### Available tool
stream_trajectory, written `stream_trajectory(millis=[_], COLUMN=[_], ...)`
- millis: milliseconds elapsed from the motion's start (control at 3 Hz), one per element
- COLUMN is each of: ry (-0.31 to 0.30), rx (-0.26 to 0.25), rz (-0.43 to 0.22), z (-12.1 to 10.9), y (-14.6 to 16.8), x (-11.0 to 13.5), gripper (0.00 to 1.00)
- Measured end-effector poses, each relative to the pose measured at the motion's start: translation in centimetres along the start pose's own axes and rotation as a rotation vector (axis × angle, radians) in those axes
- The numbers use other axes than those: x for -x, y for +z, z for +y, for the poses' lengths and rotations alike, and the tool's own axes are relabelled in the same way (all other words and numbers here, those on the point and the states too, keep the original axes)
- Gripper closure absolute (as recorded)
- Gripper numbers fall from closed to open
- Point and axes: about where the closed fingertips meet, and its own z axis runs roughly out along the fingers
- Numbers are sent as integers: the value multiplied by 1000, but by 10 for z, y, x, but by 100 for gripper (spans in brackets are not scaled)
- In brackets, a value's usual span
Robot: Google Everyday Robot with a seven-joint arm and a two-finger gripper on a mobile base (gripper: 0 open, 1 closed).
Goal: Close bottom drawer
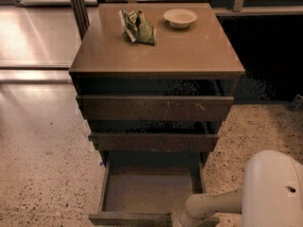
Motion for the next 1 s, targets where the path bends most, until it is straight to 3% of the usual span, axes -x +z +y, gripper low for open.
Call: stream_trajectory(millis=[667, 1000], ry=[6, 16], rx=[-1, 39], rz=[-16, -37], z=[20, 47], y=[-21, -19], x=[0, -1], gripper=[0, 0])
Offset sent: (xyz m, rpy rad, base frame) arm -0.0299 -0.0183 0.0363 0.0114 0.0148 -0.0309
